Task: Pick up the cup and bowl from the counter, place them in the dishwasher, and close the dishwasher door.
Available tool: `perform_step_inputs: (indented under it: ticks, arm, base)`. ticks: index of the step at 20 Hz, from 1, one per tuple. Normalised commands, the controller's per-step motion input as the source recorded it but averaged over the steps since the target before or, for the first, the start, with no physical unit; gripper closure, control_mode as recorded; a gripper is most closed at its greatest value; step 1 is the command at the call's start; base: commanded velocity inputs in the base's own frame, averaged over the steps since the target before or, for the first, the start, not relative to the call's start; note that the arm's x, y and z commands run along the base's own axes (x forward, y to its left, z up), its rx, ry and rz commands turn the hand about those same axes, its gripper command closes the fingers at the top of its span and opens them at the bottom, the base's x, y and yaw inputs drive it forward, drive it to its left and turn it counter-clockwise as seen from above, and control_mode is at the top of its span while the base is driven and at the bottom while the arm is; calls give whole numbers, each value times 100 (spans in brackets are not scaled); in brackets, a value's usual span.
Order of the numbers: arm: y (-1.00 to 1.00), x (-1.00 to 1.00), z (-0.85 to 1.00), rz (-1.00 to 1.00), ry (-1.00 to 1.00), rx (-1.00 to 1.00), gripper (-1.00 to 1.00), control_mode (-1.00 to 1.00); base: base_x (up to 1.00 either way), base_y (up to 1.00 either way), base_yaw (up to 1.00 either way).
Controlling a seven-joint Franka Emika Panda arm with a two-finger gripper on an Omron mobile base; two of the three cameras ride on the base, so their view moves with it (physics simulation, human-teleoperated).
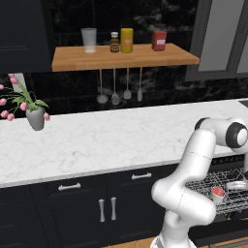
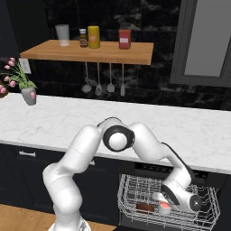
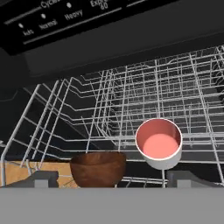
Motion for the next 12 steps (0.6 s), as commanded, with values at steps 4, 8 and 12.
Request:
perform_step_inputs:
  ticks: [4, 8, 12]
  arm:
    - [3, -50, 100, 0, -2, -13, -100, -100]
    - [8, -49, 56, -1, -21, -9, -100, -100]
    - [0, -6, 42, 0, -7, 1, -100, -100]
  base:
    - [0, 0, 0]
    - [0, 0, 0]
    - [0, 0, 0]
